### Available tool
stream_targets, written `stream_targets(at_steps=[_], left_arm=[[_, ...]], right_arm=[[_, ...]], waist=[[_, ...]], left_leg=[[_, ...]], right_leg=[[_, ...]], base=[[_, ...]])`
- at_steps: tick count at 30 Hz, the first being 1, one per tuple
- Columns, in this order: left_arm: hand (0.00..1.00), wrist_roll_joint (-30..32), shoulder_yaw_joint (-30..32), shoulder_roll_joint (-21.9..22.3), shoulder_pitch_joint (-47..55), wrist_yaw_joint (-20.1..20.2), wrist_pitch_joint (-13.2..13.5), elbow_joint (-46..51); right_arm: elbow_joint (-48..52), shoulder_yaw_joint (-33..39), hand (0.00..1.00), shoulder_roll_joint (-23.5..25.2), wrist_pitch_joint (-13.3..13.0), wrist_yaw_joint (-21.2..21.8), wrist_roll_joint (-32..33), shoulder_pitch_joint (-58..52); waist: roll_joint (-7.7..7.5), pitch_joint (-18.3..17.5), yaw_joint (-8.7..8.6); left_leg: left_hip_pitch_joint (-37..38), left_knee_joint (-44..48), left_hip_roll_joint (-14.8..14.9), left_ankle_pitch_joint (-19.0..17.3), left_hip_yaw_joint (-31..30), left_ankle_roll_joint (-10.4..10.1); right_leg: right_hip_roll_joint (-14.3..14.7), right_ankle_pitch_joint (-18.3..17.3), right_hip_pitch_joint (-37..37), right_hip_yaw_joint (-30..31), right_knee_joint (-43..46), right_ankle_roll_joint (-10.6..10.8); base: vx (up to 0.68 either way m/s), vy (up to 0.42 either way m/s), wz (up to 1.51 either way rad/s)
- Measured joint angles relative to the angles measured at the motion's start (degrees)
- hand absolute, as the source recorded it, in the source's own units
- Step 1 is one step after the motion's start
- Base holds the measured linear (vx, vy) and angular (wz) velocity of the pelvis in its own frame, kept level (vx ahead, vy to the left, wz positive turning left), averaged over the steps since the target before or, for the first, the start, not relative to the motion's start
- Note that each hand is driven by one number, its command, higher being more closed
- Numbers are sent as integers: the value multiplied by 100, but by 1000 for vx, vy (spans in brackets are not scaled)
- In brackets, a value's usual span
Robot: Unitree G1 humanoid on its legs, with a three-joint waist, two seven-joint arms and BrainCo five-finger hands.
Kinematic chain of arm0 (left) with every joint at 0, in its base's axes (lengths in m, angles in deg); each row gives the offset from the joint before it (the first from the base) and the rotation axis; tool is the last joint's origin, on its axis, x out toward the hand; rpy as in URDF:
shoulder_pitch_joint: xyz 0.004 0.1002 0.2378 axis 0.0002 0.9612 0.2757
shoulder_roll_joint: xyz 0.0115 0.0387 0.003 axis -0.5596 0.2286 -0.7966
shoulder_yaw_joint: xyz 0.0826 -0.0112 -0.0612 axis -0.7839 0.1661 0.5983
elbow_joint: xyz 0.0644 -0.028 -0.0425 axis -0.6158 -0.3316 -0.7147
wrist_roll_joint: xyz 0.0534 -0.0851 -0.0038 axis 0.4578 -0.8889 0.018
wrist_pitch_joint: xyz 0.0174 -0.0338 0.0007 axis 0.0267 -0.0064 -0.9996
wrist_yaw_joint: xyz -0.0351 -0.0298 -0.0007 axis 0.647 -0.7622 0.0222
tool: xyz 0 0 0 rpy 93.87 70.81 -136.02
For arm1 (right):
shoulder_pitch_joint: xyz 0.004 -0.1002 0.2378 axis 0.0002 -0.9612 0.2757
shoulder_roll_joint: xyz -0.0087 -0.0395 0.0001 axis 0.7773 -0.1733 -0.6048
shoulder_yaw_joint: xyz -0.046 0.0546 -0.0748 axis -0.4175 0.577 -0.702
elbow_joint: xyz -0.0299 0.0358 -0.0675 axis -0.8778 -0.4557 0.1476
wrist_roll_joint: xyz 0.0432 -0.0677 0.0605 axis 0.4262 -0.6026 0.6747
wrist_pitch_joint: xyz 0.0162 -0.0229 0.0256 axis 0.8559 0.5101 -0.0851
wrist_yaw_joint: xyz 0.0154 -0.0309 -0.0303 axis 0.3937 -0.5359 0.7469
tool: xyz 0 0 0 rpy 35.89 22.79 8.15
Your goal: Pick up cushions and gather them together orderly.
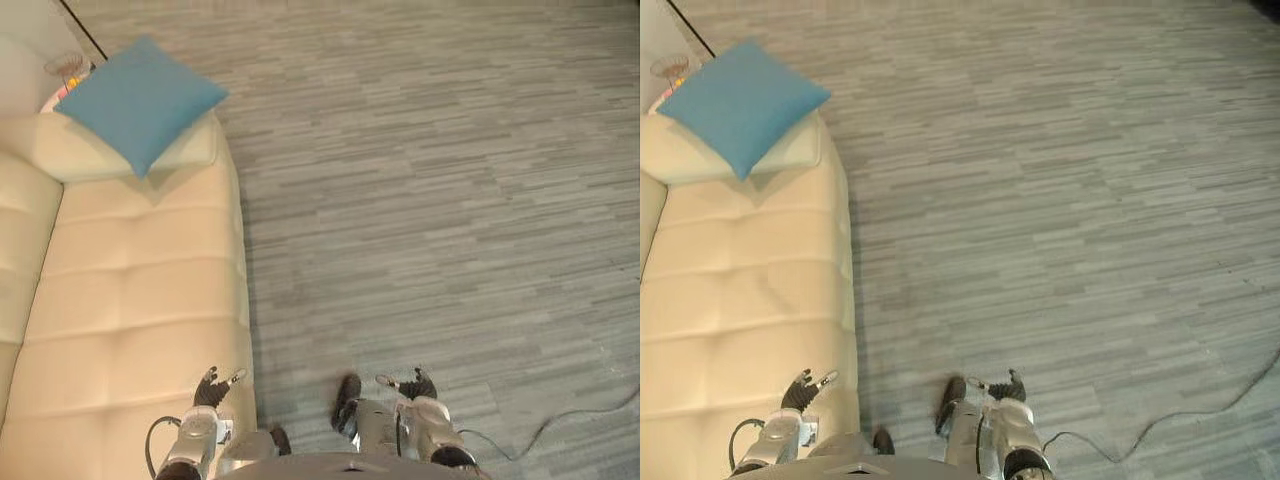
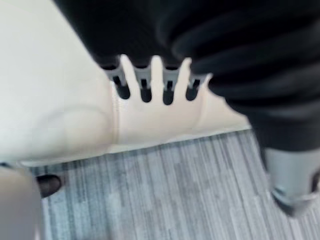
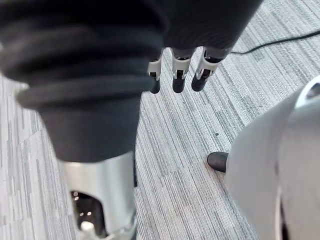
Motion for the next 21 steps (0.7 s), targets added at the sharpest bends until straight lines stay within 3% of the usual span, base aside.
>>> stream_targets(at_steps=[3,5,6,9,12,14,15,17,18,19,21], left_arm=[[0,0,-27,72,-39,31,-7,-29],[0,4,-27,65,-40,39,1,-1],[0,3,-21,52,-39,38,0,2],[0,2,-19,40,-21,41,0,27],[0,-4,7,31,-27,75,21,46],[0,-4,44,75,-29,79,51,58],[0,-4,51,84,-37,79,76,51],[0,-1,73,29,-51,88,96,56],[0,-2,127,-17,-50,112,96,53],[0,-2,206,-62,-57,140,99,59],[0,-2,240,-86,-70,146,104,46]], right_arm=[[-141,3,0,-52,-4,0,14,-110],[-199,2,0,-46,0,-4,56,-227],[-228,21,0,-72,0,-12,79,-269],[-242,128,0,-124,-1,-29,95,-238],[-302,131,0,-152,2,-59,196,-216],[-312,126,0,-159,5,-72,197,-267],[-331,116,0,-157,6,-73,196,-296],[-375,96,0,-74,6,-68,189,-263],[-400,99,0,-10,24,-62,186,-299],[-398,113,0,47,25,-60,183,-311],[-425,116,0,71,29,-54,181,-341]], waist=[[7,24,-28],[6,45,49],[-38,75,67],[1,73,157],[27,136,191],[79,144,267],[89,121,350],[-19,53,367],[-183,-6,339],[-329,-37,324],[-377,-46,312]], left_leg=[[-539,1469,359,-88,-1,-142],[-973,2628,613,-379,14,-96],[-1121,2701,619,-478,27,-74],[-1598,1681,459,-476,27,-107],[-1894,-92,233,361,-23,-200],[-2009,-339,288,740,-5,-206],[-2013,-208,294,1123,6,-81],[-1968,-52,85,1184,-2,312],[-2028,107,-81,1009,-9,556],[-2110,432,-198,704,10,649],[-2112,958,-234,246,4,689]], right_leg=[[229,-156,403,26,-364,-37],[333,-321,794,48,-528,-103],[347,-350,977,76,-620,-89],[291,-421,1182,263,-765,16],[108,-583,1431,368,-878,267],[87,-669,1624,399,-977,405],[80,-760,1824,500,-1098,544],[-87,-840,1990,597,-1188,670],[-238,-867,2003,617,-1123,750],[-412,-960,1920,672,-748,1054],[-632,-1274,1571,938,520,1302]], base=[[242,-91,-4],[212,-50,-5],[201,-10,-21],[194,66,-34],[230,155,-15],[350,240,-12],[321,225,-16],[415,247,-2],[586,283,17],[575,242,26],[410,171,18]])
